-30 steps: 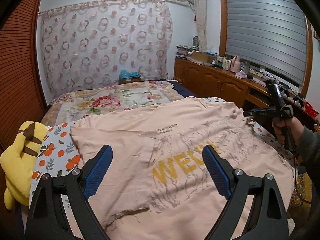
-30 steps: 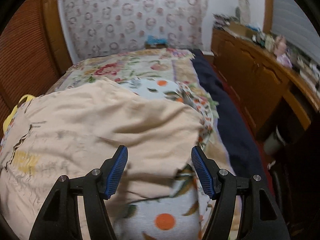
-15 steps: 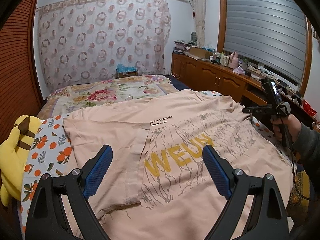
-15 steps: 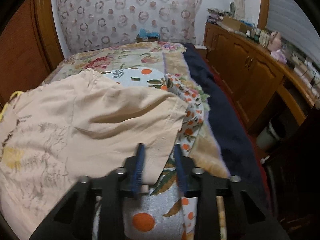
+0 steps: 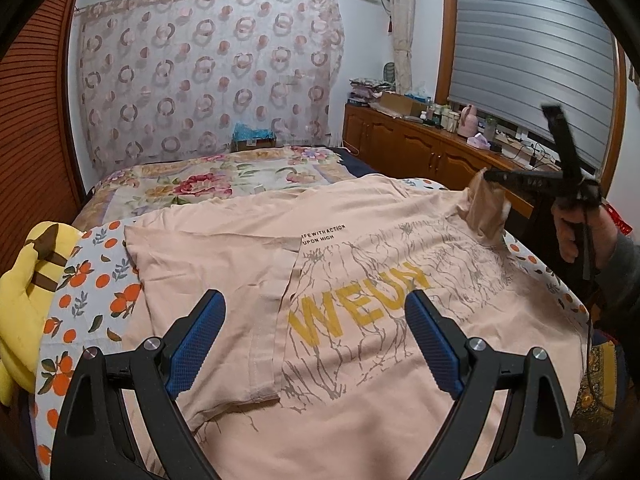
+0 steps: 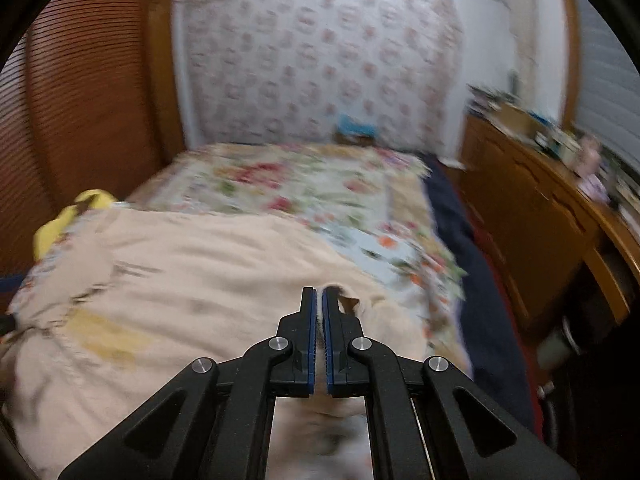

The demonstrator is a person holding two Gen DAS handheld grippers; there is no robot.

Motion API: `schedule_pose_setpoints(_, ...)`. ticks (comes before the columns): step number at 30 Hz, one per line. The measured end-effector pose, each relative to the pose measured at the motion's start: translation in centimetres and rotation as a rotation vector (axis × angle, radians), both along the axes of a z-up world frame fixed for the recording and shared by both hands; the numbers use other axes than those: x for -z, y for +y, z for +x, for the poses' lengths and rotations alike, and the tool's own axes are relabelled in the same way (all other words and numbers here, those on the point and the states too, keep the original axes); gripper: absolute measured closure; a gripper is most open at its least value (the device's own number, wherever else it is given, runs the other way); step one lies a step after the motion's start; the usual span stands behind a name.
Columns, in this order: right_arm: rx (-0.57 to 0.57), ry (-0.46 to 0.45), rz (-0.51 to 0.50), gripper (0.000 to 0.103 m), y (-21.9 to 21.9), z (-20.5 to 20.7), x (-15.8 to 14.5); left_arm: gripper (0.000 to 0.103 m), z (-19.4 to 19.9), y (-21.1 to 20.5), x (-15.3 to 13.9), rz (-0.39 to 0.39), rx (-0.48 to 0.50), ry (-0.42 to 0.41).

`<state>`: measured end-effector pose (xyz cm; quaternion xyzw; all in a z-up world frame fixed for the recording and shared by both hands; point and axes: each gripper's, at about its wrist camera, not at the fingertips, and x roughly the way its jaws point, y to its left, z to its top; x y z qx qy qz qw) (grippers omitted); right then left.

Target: Fold small clothes

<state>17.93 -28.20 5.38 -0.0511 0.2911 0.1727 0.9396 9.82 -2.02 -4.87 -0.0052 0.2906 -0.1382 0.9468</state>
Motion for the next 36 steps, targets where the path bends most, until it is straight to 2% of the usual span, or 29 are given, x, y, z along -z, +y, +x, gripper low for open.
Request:
schedule_pose_setpoints(5, -0.169, 0.031, 0.036, 0.100, 3.7, -2.8, -0.6, 0.011, -0.2, 0.0, 0.0, -0.001, -0.002, 0.000)
schedule_pose_setpoints(6, -0.174, 0.033, 0.035, 0.096, 3.9, -3.1, -0.5, 0.011, -0.2, 0.0, 0.0, -0.001, -0.002, -0.001)
schedule_pose_setpoints(8, -0.177, 0.032, 0.029, 0.075, 3.9, -3.6, -0.3, 0.011, -0.2, 0.1, 0.0, -0.006, -0.006, 0.000)
schedule_pose_setpoints(9, -0.157, 0.028, 0.027, 0.060, 3.5, -3.6, -0.2, 0.011, -0.3, 0.1, 0.0, -0.010, -0.008, 0.000)
schedule_pose_setpoints(10, -0.132, 0.022, 0.029, 0.055, 2.8, -3.5, -0.2, 0.011, -0.3, 0.2, 0.0, -0.013, -0.009, 0.000)
schedule_pose_setpoints(12, -0.078, 0.031, 0.028, 0.055, 1.4, -2.4, 0.1, 0.011, -0.4, 0.3, 0.1, -0.016, -0.014, -0.001)
schedule_pose_setpoints(16, 0.001, 0.123, 0.002, 0.055, 0.4, -1.1, 1.9, 0.011, -0.5, 0.7, 0.1, -0.029, -0.023, -0.001)
schedule_pose_setpoints(21, -0.057, 0.227, 0.024, 0.056, 1.4, -0.9, 4.6, 0.011, -0.4, 0.8, 0.1, -0.035, -0.027, 0.005)
schedule_pose_setpoints(23, -0.084, 0.257, 0.012, 0.062, 2.1, -0.6, 5.2, 0.011, -0.4, 0.7, 0.1, -0.030, -0.025, 0.004)
schedule_pose_setpoints(26, -0.093, 0.262, -0.036, 0.071, 2.5, 0.3, 5.5, 0.011, -0.5, 0.8, 0.1, -0.022, -0.024, 0.001)
schedule_pose_setpoints(28, -0.097, 0.255, -0.065, 0.088, 3.1, 0.2, 5.6, 0.011, -0.4, 0.9, 0.1, -0.025, -0.027, 0.002)
schedule_pose_setpoints(30, -0.107, 0.243, -0.092, 0.097, 4.4, 0.3, 5.4, 0.011, -0.4, 1.1, 0.2, -0.029, -0.031, 0.005)
schedule_pose_setpoints(36, -0.144, 0.164, -0.068, 0.099, 5.5, 0.1, 2.2, 0.011, -0.4, 1.4, 0.2, -0.030, -0.038, 0.004)
